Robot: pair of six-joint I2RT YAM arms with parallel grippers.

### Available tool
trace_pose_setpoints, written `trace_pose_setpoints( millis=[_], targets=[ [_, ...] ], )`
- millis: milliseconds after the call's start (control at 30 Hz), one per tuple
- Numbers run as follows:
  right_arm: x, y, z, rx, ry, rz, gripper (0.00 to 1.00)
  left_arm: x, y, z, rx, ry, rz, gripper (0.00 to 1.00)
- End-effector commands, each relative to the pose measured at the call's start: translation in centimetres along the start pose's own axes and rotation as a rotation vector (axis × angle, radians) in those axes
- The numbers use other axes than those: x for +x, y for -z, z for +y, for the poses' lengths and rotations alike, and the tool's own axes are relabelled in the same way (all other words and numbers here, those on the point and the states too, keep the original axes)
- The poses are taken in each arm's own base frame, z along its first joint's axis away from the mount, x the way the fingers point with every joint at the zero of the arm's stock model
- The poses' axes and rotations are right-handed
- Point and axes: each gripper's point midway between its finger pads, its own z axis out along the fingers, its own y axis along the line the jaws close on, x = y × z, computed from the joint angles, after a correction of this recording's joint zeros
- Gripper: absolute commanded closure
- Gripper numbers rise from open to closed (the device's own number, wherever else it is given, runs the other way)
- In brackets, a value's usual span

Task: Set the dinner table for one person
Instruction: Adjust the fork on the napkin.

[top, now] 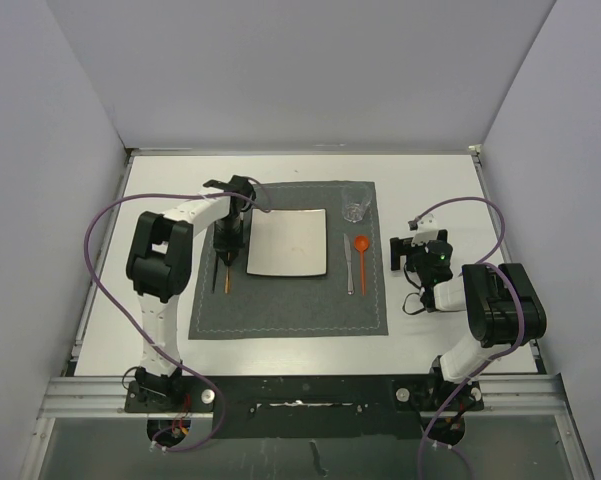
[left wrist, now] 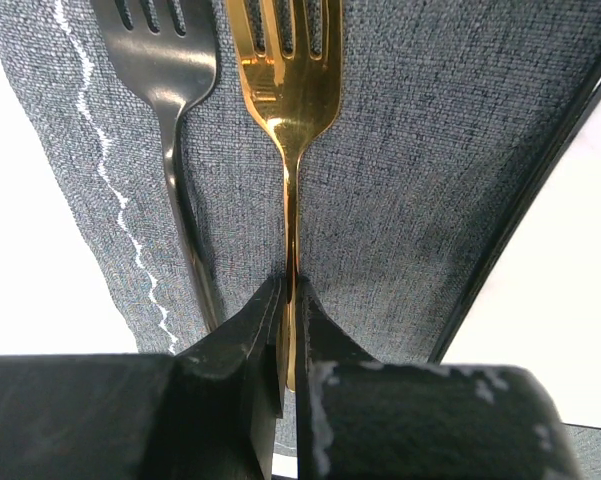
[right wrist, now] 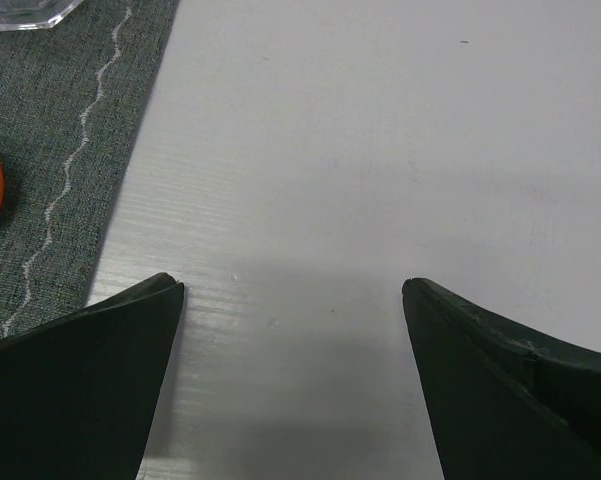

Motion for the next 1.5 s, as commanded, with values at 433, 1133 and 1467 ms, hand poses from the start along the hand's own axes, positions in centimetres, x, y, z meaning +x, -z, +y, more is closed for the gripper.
trace_pose_setpoints(
  millis=[433,1133,1467],
  targets=[
    [-3.0,-0.4,-0.5,0.011,-0.008,-0.09,0.02,-0.5,-0.7,0.5,-0.023,-0.013,-0.004,0.66],
    [-3.1,-0.5,-0.5,0.011,-0.008,-0.091,0.02,-2.9,8.8,-0.6,0.105,0.005,-0.188,0.43],
    [-3.0,-0.4,-0.5,0.011,-0.008,-0.089,0.02,-3.4,10.4,2.5,-0.004,0.04,-0.24,0.41]
  ],
)
